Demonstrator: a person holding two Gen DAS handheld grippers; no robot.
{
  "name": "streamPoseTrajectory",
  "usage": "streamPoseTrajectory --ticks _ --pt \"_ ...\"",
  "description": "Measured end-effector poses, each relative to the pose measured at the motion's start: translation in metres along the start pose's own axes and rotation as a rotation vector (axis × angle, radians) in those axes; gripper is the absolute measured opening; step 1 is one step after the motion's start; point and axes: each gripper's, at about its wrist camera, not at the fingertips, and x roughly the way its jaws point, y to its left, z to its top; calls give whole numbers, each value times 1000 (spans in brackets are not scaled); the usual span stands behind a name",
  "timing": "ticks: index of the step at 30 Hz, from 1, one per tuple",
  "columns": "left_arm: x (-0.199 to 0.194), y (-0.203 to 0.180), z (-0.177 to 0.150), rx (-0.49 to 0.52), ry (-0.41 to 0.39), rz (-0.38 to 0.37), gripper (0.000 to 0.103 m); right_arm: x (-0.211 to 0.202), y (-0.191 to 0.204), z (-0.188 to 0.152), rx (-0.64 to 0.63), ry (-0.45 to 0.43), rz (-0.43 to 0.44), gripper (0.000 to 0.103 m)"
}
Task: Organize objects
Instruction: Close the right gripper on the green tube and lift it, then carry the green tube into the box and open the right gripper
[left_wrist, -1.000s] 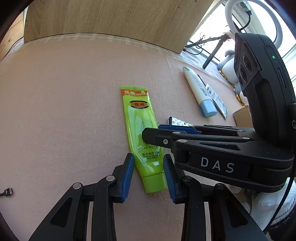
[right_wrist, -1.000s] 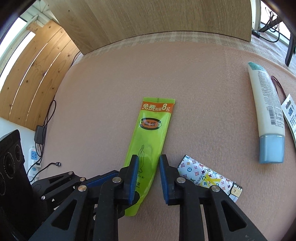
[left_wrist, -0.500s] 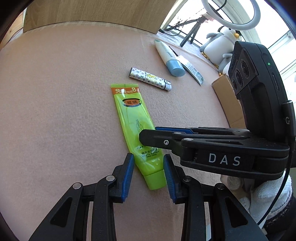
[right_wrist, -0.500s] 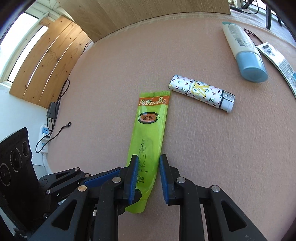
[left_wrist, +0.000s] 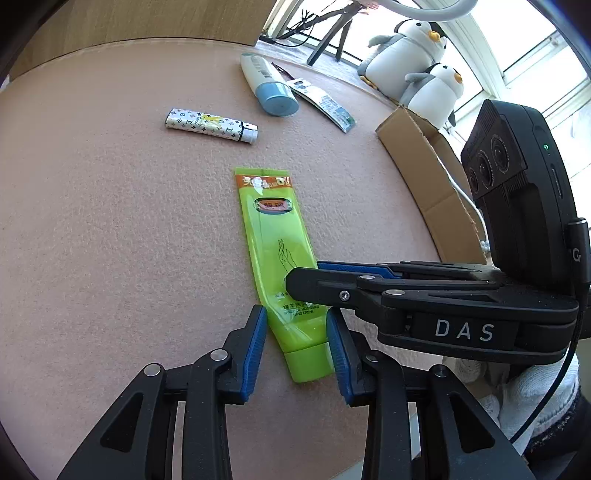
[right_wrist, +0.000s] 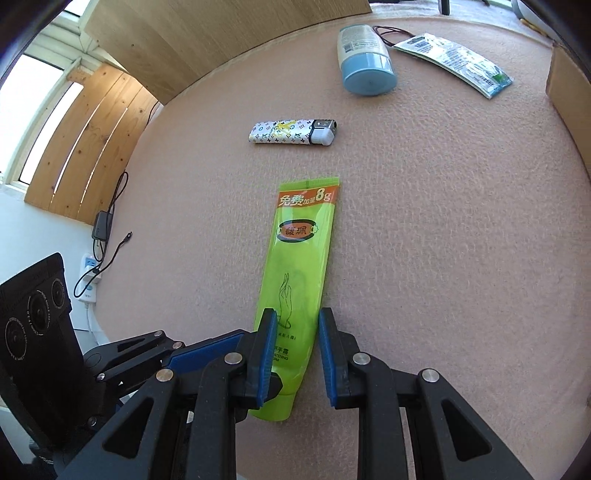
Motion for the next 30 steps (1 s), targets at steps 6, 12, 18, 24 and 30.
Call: streamPoseTrajectory --ticks 6,12,18,24,30 --pt "6 -4 -3 -4 19 -16 43 -6 -5 -7 5 -2 14 23" --pt "8 -4 0 -13 14 -17 41 -9 -3 -12 12 -13 15 25" --pt "6 -15 3 -14 -5 -25 41 -19 -8 -13 16 -36 12 25" --pt "-8 -40 13 21 -43 -39 41 -43 -17 -11 31 -86 24 25" --pt "-18 -76 33 72 -82 -72 41 -85 -26 -4 29 -166 3 25"
